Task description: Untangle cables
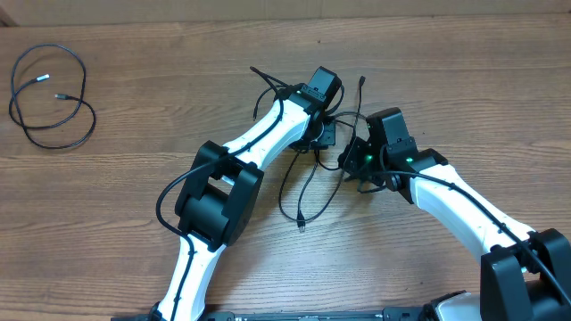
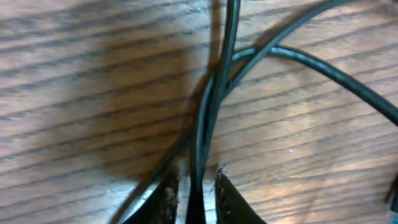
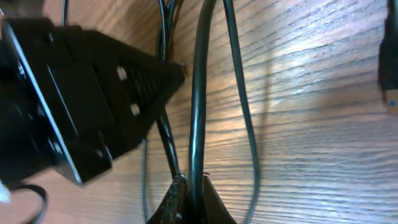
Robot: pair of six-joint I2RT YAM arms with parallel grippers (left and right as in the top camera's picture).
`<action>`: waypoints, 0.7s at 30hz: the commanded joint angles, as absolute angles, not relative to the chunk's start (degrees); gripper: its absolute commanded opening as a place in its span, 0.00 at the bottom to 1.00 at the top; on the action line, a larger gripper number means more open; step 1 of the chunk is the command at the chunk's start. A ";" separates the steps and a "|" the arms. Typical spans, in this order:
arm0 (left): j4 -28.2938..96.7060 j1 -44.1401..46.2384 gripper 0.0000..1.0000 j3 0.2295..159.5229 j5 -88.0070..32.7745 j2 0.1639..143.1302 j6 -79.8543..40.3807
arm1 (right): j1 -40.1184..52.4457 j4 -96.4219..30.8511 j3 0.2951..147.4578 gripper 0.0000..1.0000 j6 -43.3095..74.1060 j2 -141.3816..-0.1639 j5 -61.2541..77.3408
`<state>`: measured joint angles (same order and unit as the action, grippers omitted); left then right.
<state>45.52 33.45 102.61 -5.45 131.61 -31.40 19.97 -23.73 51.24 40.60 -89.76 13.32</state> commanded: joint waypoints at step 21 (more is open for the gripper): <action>42.59 33.78 0.04 102.10 -2.52 130.02 -32.18 | 20.25 -26.30 50.94 0.04 30.98 -90.15 12.03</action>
